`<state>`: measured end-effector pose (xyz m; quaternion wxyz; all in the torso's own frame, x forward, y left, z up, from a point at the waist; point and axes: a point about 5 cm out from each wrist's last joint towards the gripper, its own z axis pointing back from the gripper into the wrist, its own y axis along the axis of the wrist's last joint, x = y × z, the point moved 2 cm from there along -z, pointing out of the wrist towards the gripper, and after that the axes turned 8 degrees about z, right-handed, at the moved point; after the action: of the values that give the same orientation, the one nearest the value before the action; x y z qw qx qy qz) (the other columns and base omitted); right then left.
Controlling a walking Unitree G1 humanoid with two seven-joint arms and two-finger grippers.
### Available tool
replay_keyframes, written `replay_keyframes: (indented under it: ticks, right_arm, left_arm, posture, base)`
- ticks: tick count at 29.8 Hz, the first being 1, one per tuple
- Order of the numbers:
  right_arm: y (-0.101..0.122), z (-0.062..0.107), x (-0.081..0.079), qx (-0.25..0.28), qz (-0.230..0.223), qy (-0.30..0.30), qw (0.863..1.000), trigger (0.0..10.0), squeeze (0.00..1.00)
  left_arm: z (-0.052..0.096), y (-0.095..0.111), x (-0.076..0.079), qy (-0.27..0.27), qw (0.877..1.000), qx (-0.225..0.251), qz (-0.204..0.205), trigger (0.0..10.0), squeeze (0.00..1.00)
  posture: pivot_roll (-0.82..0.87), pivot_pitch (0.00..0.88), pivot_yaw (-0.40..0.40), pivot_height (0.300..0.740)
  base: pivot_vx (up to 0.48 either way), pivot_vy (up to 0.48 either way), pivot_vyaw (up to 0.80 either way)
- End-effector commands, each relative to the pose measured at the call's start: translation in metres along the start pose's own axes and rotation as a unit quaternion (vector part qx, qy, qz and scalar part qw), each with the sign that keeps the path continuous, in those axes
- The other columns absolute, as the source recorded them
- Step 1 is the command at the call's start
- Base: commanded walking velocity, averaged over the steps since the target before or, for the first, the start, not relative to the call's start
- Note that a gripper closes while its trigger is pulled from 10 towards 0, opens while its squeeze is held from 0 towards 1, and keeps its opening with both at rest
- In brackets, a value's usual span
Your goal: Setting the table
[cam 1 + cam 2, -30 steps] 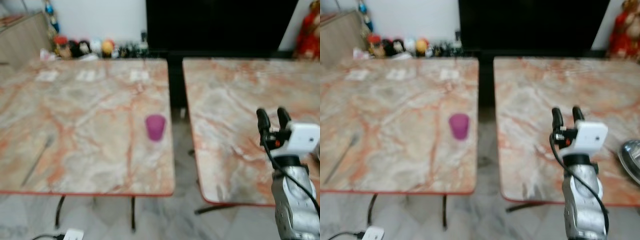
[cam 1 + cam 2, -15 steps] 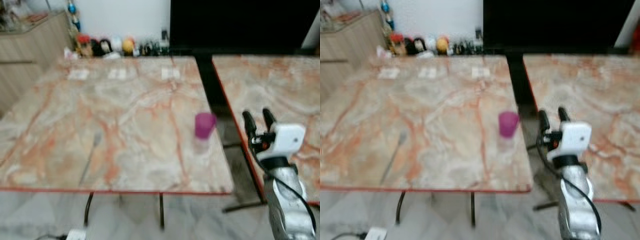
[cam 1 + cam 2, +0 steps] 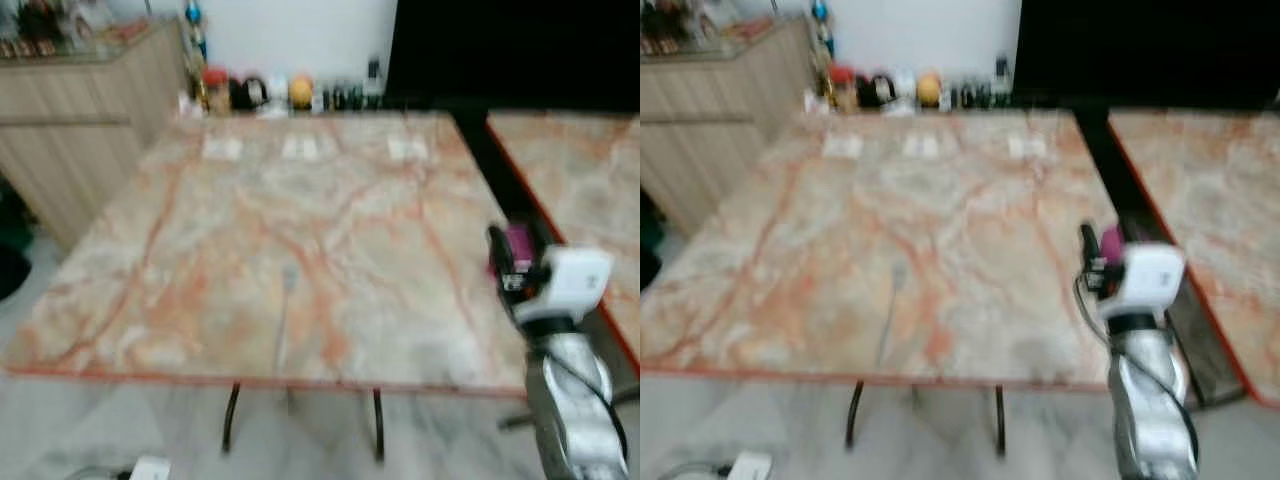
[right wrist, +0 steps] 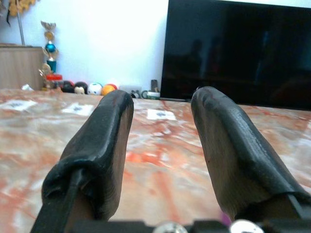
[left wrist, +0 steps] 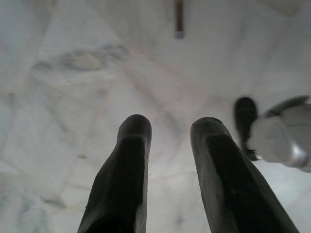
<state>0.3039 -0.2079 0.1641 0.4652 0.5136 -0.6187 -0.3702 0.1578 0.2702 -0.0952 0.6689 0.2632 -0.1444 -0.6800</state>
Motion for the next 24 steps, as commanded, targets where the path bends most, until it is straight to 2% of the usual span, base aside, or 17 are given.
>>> replay_keyframes:
  ticks: [1,19,24]
  right_arm:
    - [-0.001,0.003,0.007,-0.004,0.004,-0.011,1.0,10.0,0.0]
    - [-0.005,0.002,-0.009,-0.012,-0.016,0.008,1.0,10.0,0.0]
    - [-0.011,0.003,-0.007,-0.028,-0.023,-0.002,0.999,10.0,0.0]
  left_arm:
    - [0.0,-0.002,0.002,-0.001,1.0,-0.004,0.0,10.0,0.0]
    - [0.0,-0.001,0.002,-0.002,1.0,-0.002,0.001,10.0,0.0]
    - [0.0,-0.001,0.002,-0.003,1.0,-0.002,-0.003,10.0,0.0]
  posture:
    - [-0.02,0.0,0.028,0.74]
    - [-0.02,0.0,0.029,0.74]
    - [-0.02,0.0,0.029,0.74]
  base:
    - [0.0,0.48,0.0]
    - [0.0,0.471,0.0]
    - [0.0,0.052,0.0]
